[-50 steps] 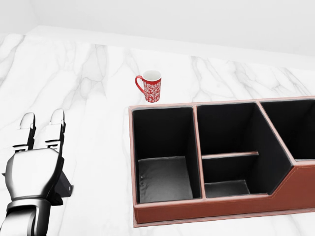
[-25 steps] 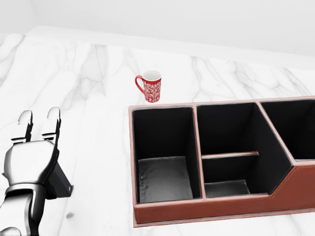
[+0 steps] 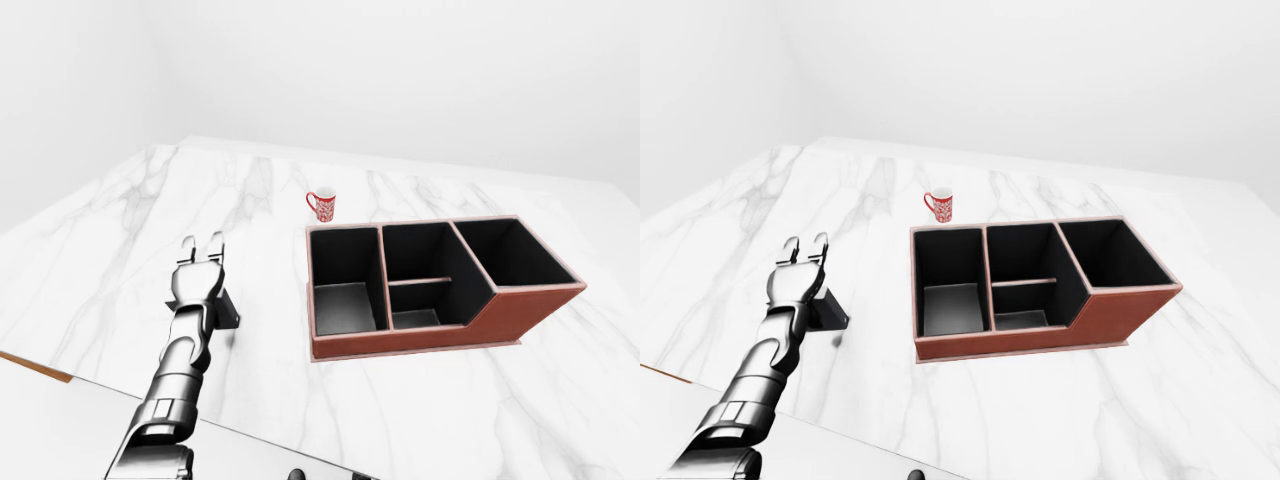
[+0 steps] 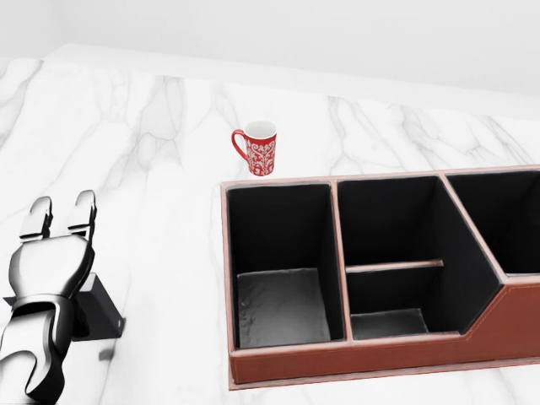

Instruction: Pick up the book and place it in the left compartment of the caddy.

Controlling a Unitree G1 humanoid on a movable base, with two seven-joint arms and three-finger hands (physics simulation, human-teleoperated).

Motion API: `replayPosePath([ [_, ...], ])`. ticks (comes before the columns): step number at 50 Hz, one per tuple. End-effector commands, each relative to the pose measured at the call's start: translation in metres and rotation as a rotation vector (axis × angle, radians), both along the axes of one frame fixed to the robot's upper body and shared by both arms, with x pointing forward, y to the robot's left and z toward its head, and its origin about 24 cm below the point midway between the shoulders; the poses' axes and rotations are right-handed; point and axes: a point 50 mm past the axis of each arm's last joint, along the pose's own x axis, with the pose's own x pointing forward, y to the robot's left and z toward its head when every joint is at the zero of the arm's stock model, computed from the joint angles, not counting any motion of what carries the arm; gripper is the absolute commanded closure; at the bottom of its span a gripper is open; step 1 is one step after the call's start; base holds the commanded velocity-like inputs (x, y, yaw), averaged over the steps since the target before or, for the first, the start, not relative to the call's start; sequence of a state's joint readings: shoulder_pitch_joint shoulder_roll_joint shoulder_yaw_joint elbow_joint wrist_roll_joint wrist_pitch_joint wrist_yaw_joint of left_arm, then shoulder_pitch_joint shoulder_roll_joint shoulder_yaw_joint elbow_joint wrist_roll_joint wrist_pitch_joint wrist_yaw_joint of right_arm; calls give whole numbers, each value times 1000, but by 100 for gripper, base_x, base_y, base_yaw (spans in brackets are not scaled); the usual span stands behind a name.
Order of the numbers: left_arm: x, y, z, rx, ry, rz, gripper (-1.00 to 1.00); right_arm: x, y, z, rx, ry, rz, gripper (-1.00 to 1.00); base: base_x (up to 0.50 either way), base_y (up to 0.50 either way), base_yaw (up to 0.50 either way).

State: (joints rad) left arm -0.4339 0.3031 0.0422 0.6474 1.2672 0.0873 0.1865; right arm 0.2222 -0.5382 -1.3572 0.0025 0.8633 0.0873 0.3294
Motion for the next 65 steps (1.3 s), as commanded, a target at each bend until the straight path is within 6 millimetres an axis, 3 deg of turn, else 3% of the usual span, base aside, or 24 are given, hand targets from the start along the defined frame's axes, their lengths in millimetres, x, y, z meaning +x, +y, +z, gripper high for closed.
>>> replayPosePath([
  [1, 10, 11, -5, -1, 36, 37, -100, 1, 0, 0, -1, 5, 0, -100, 0, 0, 0],
  [26, 12, 29, -24, 18, 158, 118, -100, 0, 0, 0, 0, 5, -4, -100, 0, 0, 0],
  [47, 12, 20, -33, 109, 267, 64, -100, 0, -1, 0, 0, 3, -4, -100, 0, 0, 0],
  [65, 4, 22, -47, 47, 377, 99, -100, 0, -1, -1, 2, 8, -4, -100, 0, 0, 0],
])
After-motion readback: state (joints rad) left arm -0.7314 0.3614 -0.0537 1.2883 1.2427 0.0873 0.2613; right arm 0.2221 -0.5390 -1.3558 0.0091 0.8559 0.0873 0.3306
